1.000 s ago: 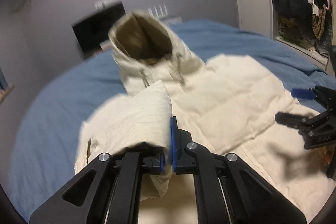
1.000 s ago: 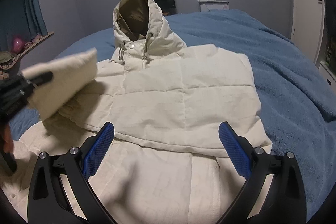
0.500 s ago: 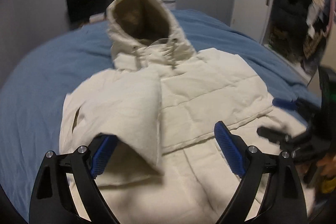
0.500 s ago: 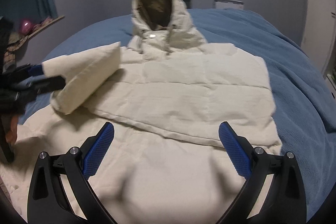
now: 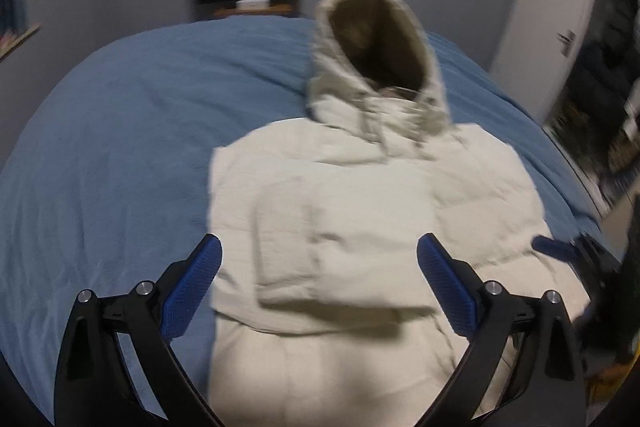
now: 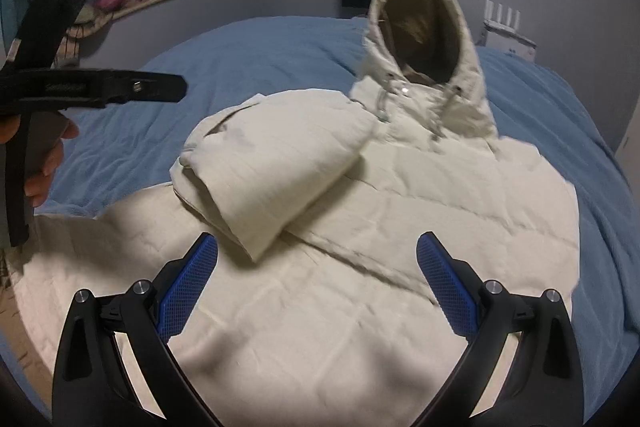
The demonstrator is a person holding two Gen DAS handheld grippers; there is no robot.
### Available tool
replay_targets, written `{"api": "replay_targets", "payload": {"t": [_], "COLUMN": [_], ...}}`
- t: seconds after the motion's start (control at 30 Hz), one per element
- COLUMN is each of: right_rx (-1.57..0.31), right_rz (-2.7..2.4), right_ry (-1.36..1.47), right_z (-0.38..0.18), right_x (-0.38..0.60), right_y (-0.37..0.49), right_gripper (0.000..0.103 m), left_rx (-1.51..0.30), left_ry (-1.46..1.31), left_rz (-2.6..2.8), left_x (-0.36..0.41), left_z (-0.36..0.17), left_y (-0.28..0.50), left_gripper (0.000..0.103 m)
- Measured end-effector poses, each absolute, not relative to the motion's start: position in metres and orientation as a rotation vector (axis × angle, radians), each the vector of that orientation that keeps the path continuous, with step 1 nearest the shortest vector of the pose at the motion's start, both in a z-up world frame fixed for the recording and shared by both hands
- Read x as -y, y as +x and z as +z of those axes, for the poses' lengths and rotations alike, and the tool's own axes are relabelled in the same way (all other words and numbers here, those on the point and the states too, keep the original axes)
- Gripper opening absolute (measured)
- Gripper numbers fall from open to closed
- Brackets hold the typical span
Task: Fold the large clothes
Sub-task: 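Grasp the second sleeve's cuff with the right tool and fold it back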
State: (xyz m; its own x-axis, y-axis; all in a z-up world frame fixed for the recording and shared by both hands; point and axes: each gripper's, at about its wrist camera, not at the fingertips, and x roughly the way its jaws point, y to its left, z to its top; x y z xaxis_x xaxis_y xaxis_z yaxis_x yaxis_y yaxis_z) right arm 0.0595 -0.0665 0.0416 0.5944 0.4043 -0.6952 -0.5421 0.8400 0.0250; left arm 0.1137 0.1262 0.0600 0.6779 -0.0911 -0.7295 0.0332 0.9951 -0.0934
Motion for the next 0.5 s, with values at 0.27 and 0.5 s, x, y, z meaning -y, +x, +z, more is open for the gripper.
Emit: {"api": "replay_targets", "payload": {"t": [0.27, 0.5], "right_rx": [-0.695, -0.612], "right_rz": [0.565, 0.428], "right_ry": [-0.436, -0.64], "right_z": [0.02, -0.01], "right_x": [-0.035, -0.058], "right_y": [0.067, 0.075], "right_gripper": [0.095, 0.052], "left_rx": [-0.89, -0.871], "left_ry": [-0.164, -0.232], "left_rz": [0.116, 0.147], "left_x": [-0.181, -0.201], "left_z": [0.015, 0.012], "left_y": [0.143, 0.142], "left_gripper": [0.094, 0.094]}}
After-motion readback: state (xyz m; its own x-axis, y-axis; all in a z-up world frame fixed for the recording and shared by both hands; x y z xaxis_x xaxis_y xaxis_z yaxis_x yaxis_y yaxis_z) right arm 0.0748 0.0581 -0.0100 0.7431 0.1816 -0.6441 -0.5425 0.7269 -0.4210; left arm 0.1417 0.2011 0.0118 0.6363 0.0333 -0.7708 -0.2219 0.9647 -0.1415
